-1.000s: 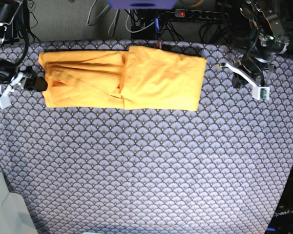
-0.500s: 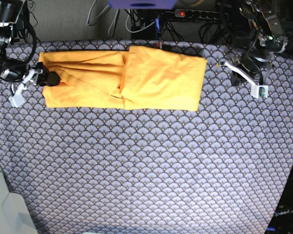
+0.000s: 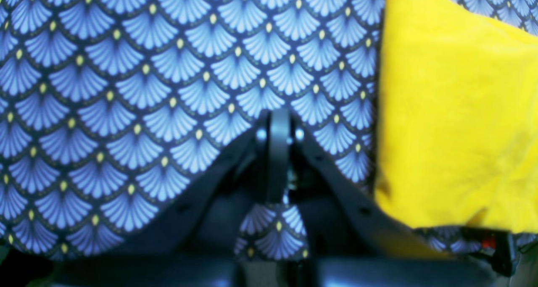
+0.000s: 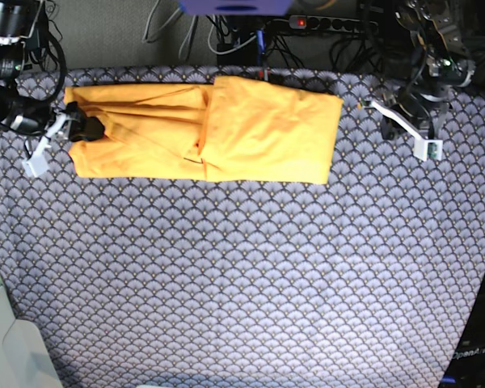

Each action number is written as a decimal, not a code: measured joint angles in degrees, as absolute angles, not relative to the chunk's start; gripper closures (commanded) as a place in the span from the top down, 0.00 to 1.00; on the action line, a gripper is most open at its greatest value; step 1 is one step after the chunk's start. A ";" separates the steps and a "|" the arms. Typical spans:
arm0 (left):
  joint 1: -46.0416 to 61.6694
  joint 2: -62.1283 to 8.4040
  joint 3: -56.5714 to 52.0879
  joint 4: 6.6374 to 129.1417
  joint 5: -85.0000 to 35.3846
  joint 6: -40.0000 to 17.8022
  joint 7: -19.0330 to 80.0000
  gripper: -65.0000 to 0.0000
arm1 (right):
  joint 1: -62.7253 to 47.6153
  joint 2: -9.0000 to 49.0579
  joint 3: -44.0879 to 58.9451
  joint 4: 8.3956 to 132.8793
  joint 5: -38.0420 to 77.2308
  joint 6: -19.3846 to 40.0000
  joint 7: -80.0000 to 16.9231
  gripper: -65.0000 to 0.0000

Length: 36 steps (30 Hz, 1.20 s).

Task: Fold the T-shirt properly
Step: 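Grasp the other end of the folded shirt with the right gripper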

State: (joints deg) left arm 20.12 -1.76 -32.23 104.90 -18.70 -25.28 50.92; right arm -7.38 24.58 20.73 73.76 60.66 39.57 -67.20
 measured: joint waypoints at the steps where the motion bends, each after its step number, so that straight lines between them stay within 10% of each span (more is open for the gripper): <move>1: 20.12 -1.74 -32.21 104.99 -18.70 -25.28 50.92 0.00 | -7.38 24.60 20.32 73.76 60.66 39.57 -66.92 0.51; 12: 20.14 -1.74 -32.21 105.10 -18.72 -25.28 50.92 0.00 | -7.38 24.75 18.65 73.78 60.90 39.38 -66.50 0.46; 19: 20.16 -1.74 -32.21 105.12 -18.72 -25.28 50.94 0.00 | -7.46 24.36 18.04 73.93 60.47 39.42 -67.57 0.00; 36: 21.41 -1.69 -37.26 109.32 -19.20 -25.30 51.16 0.00 | -5.76 24.38 17.56 90.83 59.72 39.42 -71.94 0.00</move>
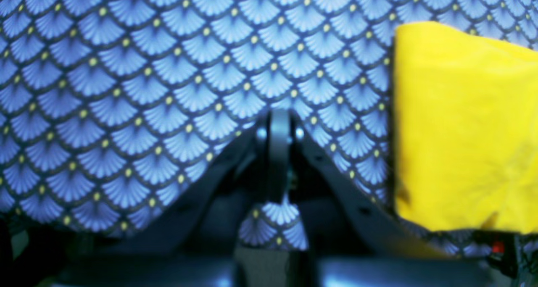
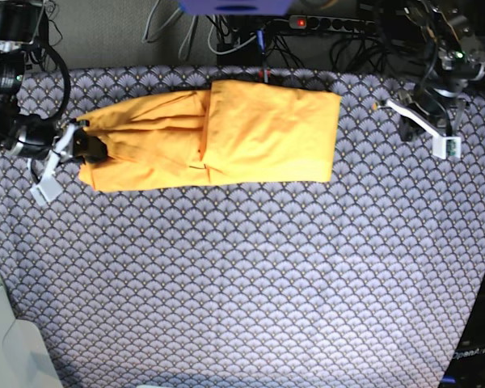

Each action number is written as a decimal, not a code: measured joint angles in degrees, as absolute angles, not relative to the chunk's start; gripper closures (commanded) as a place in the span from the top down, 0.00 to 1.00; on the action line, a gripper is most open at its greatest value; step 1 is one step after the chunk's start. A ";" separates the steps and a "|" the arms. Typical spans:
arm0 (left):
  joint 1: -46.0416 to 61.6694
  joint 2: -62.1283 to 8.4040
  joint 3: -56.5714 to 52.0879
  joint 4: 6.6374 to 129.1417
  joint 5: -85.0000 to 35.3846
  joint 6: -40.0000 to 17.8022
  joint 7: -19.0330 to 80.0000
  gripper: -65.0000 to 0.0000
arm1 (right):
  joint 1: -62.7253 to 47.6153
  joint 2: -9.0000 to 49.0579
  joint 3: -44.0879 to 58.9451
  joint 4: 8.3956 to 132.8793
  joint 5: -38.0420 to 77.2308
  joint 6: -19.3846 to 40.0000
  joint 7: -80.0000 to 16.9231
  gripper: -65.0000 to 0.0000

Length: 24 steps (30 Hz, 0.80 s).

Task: Fold the T-shirt properly
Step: 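Grasp the other end of the folded shirt with the right gripper, then fold the grasped end over onto the shirt with the right gripper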

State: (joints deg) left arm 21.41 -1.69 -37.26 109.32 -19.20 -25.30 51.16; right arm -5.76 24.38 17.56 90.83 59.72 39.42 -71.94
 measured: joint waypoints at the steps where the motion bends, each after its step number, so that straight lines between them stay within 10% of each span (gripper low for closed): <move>1: 21.39 -1.74 -38.04 109.32 -19.25 -25.30 51.16 0.00 | -5.74 24.29 16.45 92.29 59.79 39.42 -71.81 0.00; 24: 22.37 -1.74 -45.28 109.08 -18.70 -25.50 51.18 0.00 | -1.56 16.01 -12.95 106.76 59.75 38.24 -70.72 0.00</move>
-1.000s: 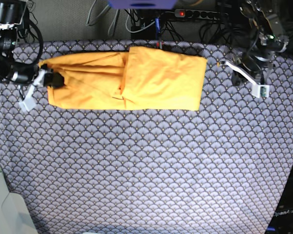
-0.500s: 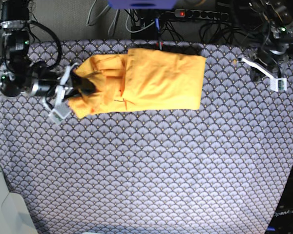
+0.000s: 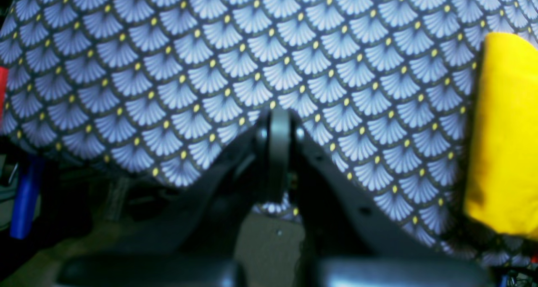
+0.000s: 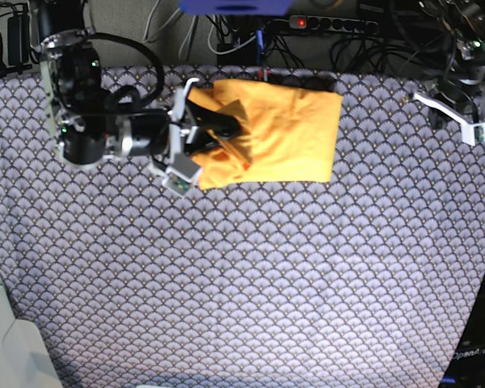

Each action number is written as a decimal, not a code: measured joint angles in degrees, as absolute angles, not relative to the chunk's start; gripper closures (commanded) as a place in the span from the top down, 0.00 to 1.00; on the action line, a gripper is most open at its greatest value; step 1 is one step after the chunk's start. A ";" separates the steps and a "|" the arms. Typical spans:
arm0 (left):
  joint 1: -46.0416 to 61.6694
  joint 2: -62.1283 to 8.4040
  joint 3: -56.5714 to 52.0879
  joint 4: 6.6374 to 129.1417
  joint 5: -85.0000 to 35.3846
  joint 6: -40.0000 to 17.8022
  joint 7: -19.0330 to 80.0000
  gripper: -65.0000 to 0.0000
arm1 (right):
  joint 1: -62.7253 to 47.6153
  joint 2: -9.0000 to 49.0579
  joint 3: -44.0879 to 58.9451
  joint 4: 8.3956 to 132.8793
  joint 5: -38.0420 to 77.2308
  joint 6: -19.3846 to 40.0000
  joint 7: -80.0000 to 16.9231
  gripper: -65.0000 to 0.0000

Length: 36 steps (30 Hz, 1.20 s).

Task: Fold the T-shirt properly
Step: 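Fold the grasped end over onto the shirt with the right gripper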

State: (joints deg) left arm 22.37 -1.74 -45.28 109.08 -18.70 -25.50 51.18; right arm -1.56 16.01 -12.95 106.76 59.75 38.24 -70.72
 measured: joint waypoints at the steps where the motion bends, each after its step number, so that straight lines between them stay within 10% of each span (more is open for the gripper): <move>1: 22.35 -1.72 -45.28 109.08 -18.72 -25.50 51.16 0.00 | -1.21 16.03 -14.48 106.76 59.68 35.97 -70.15 0.00; 36: 23.64 -1.58 -45.28 109.08 -18.72 -25.52 50.92 0.00 | 7.40 3.64 -21.02 90.08 41.74 26.04 -68.97 0.00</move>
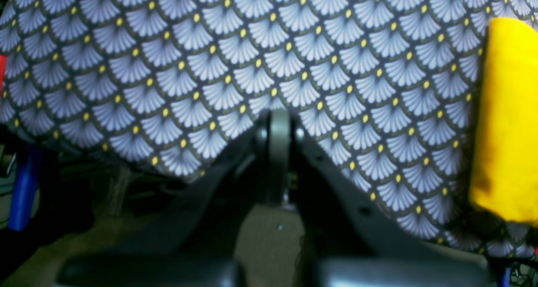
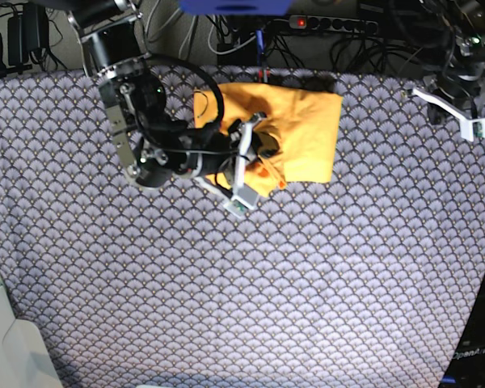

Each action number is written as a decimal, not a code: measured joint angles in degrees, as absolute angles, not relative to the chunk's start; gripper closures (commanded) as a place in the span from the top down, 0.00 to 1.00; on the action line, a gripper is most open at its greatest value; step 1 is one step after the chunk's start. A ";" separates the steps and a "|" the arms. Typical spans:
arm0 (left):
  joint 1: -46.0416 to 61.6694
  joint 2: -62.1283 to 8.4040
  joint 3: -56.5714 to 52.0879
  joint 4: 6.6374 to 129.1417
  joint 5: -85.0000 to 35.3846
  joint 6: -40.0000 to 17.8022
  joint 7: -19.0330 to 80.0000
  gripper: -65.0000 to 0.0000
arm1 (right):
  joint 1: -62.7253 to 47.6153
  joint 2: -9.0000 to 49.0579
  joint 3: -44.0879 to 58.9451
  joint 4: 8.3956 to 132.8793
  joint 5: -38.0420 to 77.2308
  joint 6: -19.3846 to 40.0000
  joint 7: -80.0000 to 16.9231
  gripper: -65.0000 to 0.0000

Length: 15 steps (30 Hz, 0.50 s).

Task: Fold the T-shirt properly
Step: 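Fold the grasped end over onto the shirt with the right gripper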

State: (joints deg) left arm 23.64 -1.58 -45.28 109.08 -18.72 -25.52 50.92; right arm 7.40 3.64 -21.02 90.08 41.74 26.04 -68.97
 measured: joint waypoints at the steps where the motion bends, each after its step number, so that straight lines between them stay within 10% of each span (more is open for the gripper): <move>1: 23.66 -1.58 -45.28 109.08 -18.72 -25.52 50.92 0.00 | 7.40 3.64 -21.02 90.08 41.76 26.04 -68.97 0.00; 15: 23.66 -1.58 -44.99 109.08 -18.74 -25.52 50.92 0.00 | 6.76 -0.01 -26.96 90.30 34.85 26.04 -68.75 0.20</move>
State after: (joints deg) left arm 23.66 -1.58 -44.99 109.08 -18.74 -25.52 50.92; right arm 6.76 -0.01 -26.96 90.30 34.85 26.04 -68.75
